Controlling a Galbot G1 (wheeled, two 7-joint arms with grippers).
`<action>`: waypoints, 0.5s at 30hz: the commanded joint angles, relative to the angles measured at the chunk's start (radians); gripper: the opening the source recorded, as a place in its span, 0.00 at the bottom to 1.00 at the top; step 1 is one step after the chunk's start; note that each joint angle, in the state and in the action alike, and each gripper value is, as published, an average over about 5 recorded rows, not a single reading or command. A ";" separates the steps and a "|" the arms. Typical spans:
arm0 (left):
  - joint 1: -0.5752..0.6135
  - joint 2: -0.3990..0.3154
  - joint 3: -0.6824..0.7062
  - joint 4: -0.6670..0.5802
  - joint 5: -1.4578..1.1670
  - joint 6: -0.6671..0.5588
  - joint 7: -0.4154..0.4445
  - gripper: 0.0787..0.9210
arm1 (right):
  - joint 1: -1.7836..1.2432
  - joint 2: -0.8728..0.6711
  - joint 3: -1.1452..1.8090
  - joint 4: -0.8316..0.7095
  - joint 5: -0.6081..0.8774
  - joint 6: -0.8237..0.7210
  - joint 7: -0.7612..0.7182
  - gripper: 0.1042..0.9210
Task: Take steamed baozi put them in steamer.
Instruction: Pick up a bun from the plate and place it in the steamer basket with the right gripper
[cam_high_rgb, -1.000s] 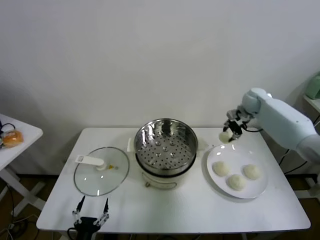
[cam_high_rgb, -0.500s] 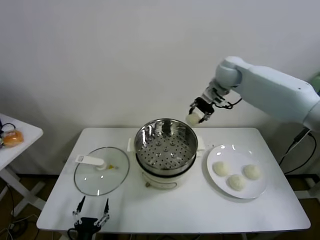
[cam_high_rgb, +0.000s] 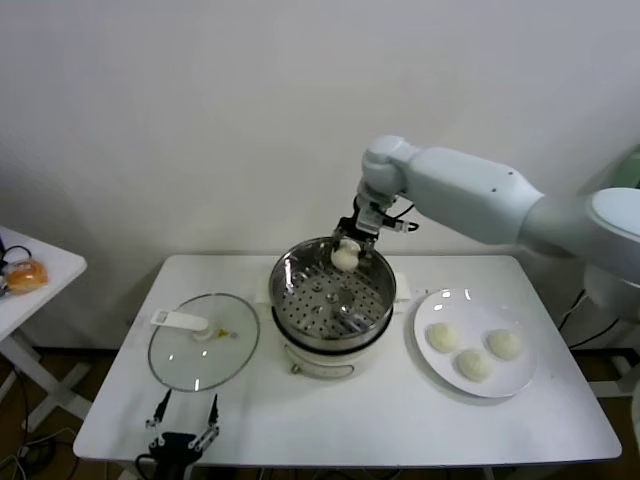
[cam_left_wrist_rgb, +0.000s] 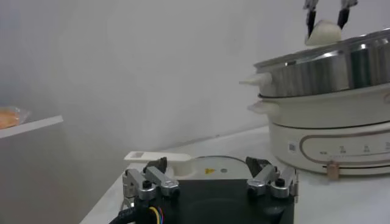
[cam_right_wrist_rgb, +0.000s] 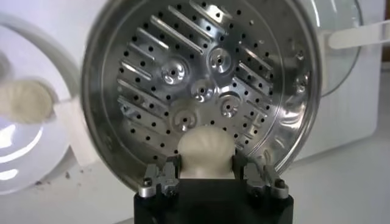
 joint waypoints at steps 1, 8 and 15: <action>0.000 -0.049 -0.001 0.005 0.004 -0.001 -0.001 0.88 | -0.080 0.110 0.046 -0.183 -0.138 0.130 0.047 0.57; -0.004 -0.049 -0.001 0.016 0.015 -0.007 -0.002 0.88 | -0.108 0.129 0.077 -0.222 -0.174 0.149 0.066 0.57; -0.004 -0.047 0.001 0.016 0.014 -0.008 -0.002 0.88 | -0.130 0.151 0.109 -0.269 -0.217 0.161 0.082 0.59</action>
